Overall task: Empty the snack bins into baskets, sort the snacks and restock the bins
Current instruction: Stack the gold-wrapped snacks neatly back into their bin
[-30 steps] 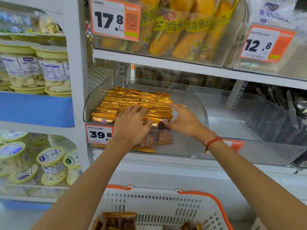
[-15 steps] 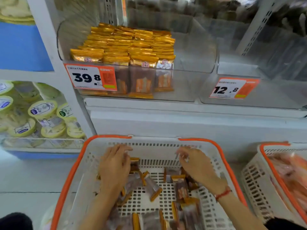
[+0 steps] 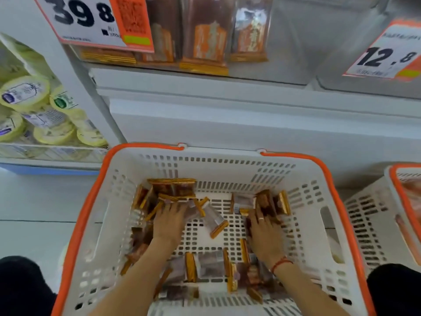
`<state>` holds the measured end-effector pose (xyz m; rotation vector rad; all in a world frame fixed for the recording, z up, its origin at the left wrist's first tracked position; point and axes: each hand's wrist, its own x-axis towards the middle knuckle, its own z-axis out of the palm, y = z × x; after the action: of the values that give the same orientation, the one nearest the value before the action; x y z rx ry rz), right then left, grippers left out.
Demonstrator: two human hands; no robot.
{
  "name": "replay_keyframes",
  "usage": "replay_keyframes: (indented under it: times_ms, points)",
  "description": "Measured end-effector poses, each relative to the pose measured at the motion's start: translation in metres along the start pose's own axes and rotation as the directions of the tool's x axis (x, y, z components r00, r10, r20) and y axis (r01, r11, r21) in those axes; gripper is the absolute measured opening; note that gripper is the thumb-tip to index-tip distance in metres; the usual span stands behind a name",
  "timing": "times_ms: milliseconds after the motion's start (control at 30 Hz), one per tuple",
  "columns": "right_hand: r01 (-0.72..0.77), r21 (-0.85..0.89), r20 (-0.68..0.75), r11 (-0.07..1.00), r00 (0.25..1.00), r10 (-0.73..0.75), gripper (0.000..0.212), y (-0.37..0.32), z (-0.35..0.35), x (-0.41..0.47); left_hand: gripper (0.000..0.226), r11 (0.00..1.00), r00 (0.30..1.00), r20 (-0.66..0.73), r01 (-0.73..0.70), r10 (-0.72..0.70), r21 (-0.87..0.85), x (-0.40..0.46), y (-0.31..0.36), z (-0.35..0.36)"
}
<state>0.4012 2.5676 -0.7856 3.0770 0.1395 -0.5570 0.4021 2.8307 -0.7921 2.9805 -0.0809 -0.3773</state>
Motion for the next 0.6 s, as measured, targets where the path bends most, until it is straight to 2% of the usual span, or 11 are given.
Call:
replay_keyframes:
  times_ms: [100,133,167,200,233,267,300,367,433,467,600]
  points:
    - [-0.030,0.144,-0.061,0.989,0.997,0.040,0.077,0.013,-0.012,0.006,0.055,0.999,0.994,0.107,0.032,-0.033,0.007,0.007,-0.002,-0.002]
    - [-0.024,0.163,-0.061,0.986,0.998,0.034,0.083,0.019,-0.018,0.010,0.052,0.992,0.990,0.135,0.049,-0.033,-0.118,0.006,-0.001,-0.003]
    - [0.009,0.145,-0.032,0.989,0.999,-0.004,0.081,0.022,-0.026,0.013,0.048,0.938,0.983,0.182,0.090,-0.029,-0.335,0.008,0.002,-0.008]
    - [0.045,0.123,0.006,0.991,0.999,-0.046,0.063,0.025,-0.038,0.013,0.044,0.788,0.963,0.264,0.201,-0.051,-0.582,0.010,0.009,-0.019]
    - [0.060,0.131,0.040,0.990,0.997,-0.065,0.038,0.029,-0.047,0.016,0.039,0.545,0.923,0.374,0.361,-0.093,-0.756,0.012,0.016,-0.029]
    - [0.051,0.206,0.076,0.977,0.995,-0.068,0.024,0.032,-0.057,0.018,0.034,0.315,0.865,0.491,0.496,-0.101,-0.809,0.012,0.023,-0.041]
    - [0.026,0.321,0.120,0.947,0.990,-0.068,0.031,0.034,-0.065,0.020,0.029,0.127,0.813,0.580,0.581,-0.053,-0.804,0.010,0.028,-0.054]
    - [-0.064,0.619,0.218,0.783,0.972,-0.093,0.037,0.032,-0.090,0.021,0.035,-0.039,0.787,0.615,0.617,0.056,-0.786,0.006,0.036,-0.072]
    - [-0.146,0.821,0.272,0.552,0.950,-0.153,0.018,0.026,-0.122,0.016,0.035,-0.080,0.825,0.557,0.564,0.095,-0.822,0.000,0.040,-0.089]
    - [-0.164,0.873,0.281,0.459,0.939,-0.199,0.021,0.022,-0.138,0.013,0.033,-0.054,0.845,0.530,0.534,0.069,-0.844,-0.002,0.041,-0.098]
    - [-0.082,0.948,0.174,0.307,0.942,-0.286,0.023,0.007,-0.189,-0.001,0.040,0.162,0.918,0.375,0.392,-0.127,-0.905,-0.009,0.032,-0.129]
